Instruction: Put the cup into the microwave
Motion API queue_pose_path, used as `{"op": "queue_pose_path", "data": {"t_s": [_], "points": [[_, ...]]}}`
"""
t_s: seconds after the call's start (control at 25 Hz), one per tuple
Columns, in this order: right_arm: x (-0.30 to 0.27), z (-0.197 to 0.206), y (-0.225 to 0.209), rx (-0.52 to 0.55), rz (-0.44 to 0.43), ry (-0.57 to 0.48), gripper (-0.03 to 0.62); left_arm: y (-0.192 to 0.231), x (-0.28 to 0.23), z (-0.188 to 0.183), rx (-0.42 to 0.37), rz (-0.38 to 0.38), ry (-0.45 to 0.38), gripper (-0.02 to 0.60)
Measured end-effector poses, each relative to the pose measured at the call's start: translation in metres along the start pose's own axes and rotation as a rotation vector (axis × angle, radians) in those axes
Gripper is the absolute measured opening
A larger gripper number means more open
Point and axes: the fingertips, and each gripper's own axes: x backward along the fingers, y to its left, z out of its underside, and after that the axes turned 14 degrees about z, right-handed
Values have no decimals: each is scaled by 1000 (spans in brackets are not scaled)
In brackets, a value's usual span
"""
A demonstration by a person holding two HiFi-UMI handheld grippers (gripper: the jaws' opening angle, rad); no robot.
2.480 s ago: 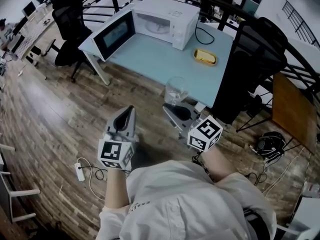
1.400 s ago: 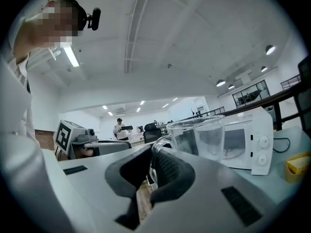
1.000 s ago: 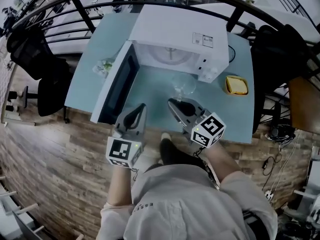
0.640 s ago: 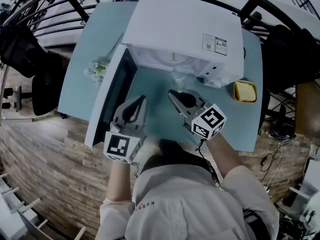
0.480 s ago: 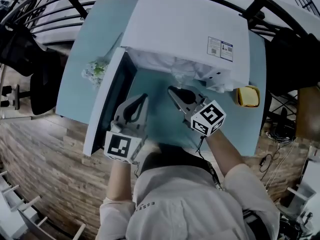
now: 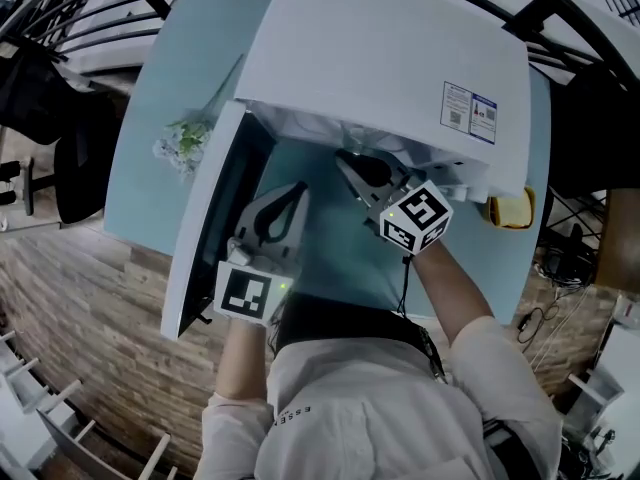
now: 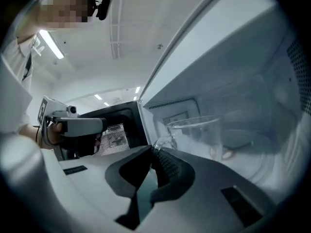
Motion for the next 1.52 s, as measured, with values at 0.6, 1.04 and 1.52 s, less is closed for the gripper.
{"op": "queue_pose_path", "data": {"t_s": [0.6, 1.04, 1.52], "points": [[-34, 8, -17, 39, 27, -6, 25, 18, -10, 6, -29, 27, 26, 2], [-43, 14, -25, -31, 51, 16, 35, 22, -12, 9, -6, 29, 22, 2], [-25, 18, -32, -44, 176, 39, 112, 19, -13, 14, 2, 57, 32, 2]]}}
